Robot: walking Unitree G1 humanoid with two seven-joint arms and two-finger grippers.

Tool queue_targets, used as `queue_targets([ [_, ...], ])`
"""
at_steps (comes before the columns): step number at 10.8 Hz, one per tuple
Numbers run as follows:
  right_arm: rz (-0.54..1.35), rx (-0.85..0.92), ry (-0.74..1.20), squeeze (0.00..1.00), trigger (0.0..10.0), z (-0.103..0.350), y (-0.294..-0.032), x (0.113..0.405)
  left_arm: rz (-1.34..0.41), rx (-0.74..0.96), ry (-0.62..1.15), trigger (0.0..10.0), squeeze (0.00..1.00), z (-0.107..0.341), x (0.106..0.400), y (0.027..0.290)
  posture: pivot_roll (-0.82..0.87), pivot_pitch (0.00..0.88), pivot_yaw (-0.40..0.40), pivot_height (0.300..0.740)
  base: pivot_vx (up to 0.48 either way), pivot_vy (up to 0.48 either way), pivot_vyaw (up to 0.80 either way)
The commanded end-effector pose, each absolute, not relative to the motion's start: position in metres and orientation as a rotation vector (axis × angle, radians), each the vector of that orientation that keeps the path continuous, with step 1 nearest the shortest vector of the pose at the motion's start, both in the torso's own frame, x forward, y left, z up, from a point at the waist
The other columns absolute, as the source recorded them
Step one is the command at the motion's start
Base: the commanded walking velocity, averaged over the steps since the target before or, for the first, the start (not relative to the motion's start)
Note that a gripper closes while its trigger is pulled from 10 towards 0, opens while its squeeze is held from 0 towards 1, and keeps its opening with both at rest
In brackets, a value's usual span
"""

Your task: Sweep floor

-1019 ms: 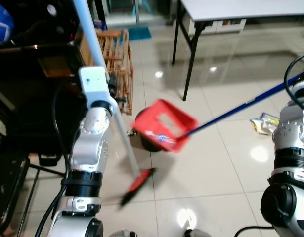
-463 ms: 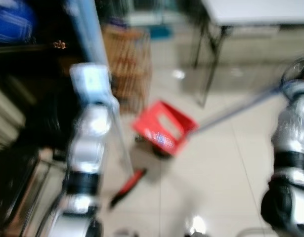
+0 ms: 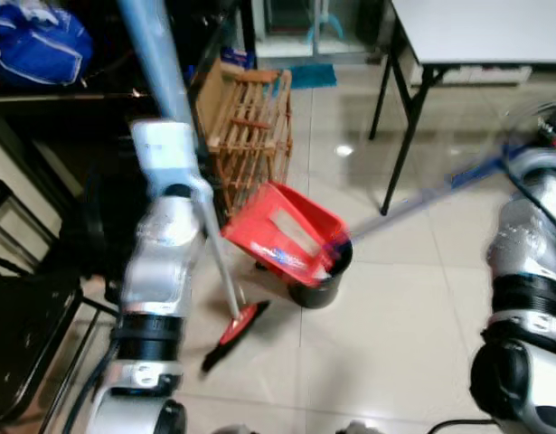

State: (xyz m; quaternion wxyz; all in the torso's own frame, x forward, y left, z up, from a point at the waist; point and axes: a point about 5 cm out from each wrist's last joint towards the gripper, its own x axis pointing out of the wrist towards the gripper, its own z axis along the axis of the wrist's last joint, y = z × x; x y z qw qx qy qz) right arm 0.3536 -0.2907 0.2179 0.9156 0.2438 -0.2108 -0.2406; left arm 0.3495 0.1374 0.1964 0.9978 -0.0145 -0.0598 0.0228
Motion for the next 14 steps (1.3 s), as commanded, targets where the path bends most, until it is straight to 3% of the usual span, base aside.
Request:
queue_targets([
  [1,-0.461,0.539,-0.498,0.00,10.0,0.2350,-0.2844,0.3569,0.055,-0.045,-0.170,10.0,0.00,0.2087,0.3495,0.1440,-0.01,0.023,0.057,0.740,0.345,0.000,0.00],
  [3,-0.463,0.551,-0.492,0.00,10.0,0.2333,-0.2843,0.3571,0.053,-0.046,-0.169,10.0,0.00,0.2085,0.3497,0.1443,-0.01,0.023,0.058,0.740,0.341,0.000,-0.49],
  [14,-0.462,0.568,-0.491,0.00,10.0,0.2307,-0.2783,0.3578,0.050,-0.036,-0.164,10.0,0.00,0.2093,0.3512,0.1451,0.00,0.062,0.055,0.740,0.337,0.000,-0.07],
])
